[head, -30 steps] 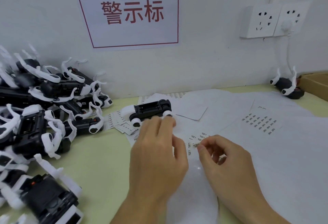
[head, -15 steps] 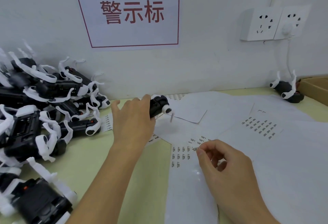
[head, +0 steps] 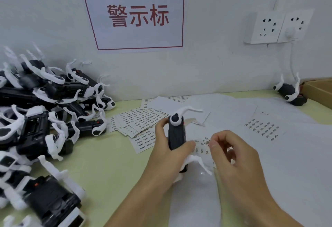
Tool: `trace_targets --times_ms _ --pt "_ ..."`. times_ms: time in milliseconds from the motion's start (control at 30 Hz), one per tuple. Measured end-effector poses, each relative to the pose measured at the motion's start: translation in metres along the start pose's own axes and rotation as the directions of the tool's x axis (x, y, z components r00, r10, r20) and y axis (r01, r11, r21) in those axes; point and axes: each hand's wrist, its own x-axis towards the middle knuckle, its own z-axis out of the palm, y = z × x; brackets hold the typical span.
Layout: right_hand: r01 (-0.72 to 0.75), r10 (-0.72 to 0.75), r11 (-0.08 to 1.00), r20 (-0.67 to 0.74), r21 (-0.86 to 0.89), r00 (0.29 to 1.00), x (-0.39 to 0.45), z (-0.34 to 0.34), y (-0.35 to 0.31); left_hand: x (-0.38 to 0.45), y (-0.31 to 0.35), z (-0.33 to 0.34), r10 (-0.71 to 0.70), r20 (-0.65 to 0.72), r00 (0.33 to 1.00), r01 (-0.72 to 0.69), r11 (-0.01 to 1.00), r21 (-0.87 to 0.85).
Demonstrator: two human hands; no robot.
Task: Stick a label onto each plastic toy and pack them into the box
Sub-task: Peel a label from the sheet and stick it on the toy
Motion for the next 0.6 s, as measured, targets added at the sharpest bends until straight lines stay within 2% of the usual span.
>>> trace_targets --times_ms 133,333,600 --pt "0.053 -0.053 0.998 -0.001 -0.037 0.999 0.002 -0.002 0.002 0.002 -0.008 0.003 0.083 0.030 0.996 -0.077 0.980 -0.182" --pt "0.096 -0.091 0.993 0.075 -0.066 0.993 0.006 -0.005 0.002 0.001 -0.011 -0.005 0.207 0.029 0.978 -0.202 0.970 -0.137" --pt "0.203 -0.145 0.958 0.271 -0.201 0.952 0.032 -0.005 -0.020 0.006 -0.015 -0.009 0.155 0.043 0.987 -0.143 0.969 -0.201"
